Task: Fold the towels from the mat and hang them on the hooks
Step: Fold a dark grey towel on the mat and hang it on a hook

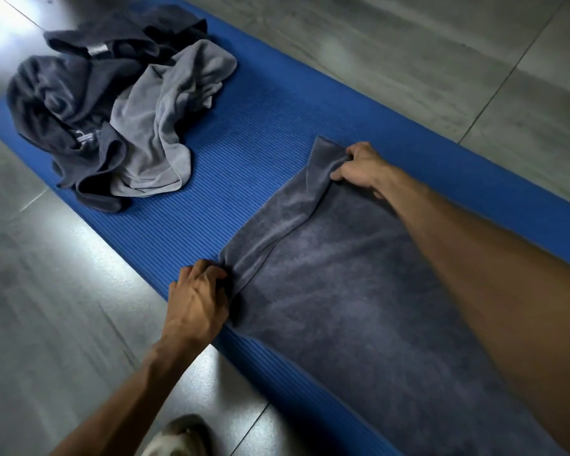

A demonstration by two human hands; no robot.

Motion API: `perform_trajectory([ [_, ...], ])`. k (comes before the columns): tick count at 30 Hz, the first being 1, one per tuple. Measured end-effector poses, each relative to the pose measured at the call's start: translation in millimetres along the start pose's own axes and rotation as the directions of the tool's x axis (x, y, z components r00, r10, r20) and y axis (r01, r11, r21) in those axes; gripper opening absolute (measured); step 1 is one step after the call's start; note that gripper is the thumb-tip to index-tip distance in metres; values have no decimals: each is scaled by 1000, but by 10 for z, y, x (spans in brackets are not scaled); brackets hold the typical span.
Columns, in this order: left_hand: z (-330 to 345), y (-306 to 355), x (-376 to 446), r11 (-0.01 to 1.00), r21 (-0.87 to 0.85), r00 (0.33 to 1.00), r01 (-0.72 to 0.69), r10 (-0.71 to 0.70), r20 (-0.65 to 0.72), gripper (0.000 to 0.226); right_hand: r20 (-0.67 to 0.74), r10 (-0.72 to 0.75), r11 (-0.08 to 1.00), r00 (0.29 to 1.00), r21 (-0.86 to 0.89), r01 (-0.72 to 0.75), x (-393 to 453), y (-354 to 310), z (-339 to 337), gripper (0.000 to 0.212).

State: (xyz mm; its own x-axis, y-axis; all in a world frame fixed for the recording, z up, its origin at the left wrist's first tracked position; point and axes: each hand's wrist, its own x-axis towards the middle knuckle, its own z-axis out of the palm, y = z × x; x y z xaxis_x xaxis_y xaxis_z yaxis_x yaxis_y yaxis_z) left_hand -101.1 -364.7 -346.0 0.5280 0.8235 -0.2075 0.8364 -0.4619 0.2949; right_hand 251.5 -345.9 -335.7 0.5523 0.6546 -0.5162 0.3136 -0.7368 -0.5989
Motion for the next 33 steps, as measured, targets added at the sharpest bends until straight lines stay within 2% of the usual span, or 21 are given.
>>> perform_trajectory([
  [3, 6, 29, -2, 1000, 9, 1000, 20, -20, -11, 27, -61, -50, 999, 997, 11, 50, -21, -1, -56, 70],
  [6, 13, 3, -26, 1000, 30, 999, -3, 5, -52, 31, -219, 63, 995, 974, 87, -45, -9, -26, -80, 51],
  [7, 2, 0, -38, 998, 49, 997, -37, 40, -70, 28, -203, 127, 986, 971, 134, -101, -3, -29, -69, 44],
  [9, -10, 22, -54, 992, 61, 992, -107, 111, -66, 34, -53, 187, 945, 981, 283, -165, -21, -41, -37, 33],
  [11, 11, 58, -63, 994, 31, 994, -109, 109, -11, 39, 121, 184, 850, 975, 479, -220, -69, -50, -43, 35],
  [13, 59, 71, -70, 997, 37, 997, -66, 64, 42, 44, 229, 128, 757, 965, 606, -244, -91, -37, -39, 40],
  [16, 88, 113, -81, 999, 31, 997, -41, 39, 68, 56, 249, 70, 601, 966, 762, -240, -97, -25, 28, 42],
  [19, 66, 142, -73, 997, 62, 995, -54, 49, 82, 59, 102, 93, 522, 990, 842, -136, -53, 5, 46, 38],
  [20, 66, 142, -71, 994, 92, 994, -64, 56, 90, 60, 28, 116, 546, 993, 833, -88, -16, 18, 29, 37],
  [22, 57, 133, -81, 985, 141, 992, -95, 82, 99, 60, -65, 161, 694, 985, 717, -66, 52, 54, -29, 40],
  [23, 57, 122, -94, 980, 158, 989, -122, 107, 104, 61, -96, 179, 796, 979, 599, -87, 74, 76, -53, 41],
  [25, 59, 99, -110, 980, 131, 985, -152, 138, 106, 60, -234, 145, 966, 961, 245, -86, 153, 127, -83, 37],
  [26, 58, 88, -106, 989, 72, 989, -126, 119, 92, 57, -321, 77, 995, 944, 80, -54, 173, 134, -87, 33],
  [28, 34, 58, -69, 997, -73, 999, -12, 15, 40, 51, -383, -32, 998, 923, -54, 12, 166, 92, -55, 26],
  [31, 17, -63, 14, 993, -107, 999, 51, -50, 14, 23, -254, -52, 994, 966, -109, 25, 252, 28, 63, 30],
  [33, 15, -137, 59, 996, -89, 998, 30, -25, 49, 21, -213, -1, 993, 977, -116, -24, 301, -7, 98, 36],
])
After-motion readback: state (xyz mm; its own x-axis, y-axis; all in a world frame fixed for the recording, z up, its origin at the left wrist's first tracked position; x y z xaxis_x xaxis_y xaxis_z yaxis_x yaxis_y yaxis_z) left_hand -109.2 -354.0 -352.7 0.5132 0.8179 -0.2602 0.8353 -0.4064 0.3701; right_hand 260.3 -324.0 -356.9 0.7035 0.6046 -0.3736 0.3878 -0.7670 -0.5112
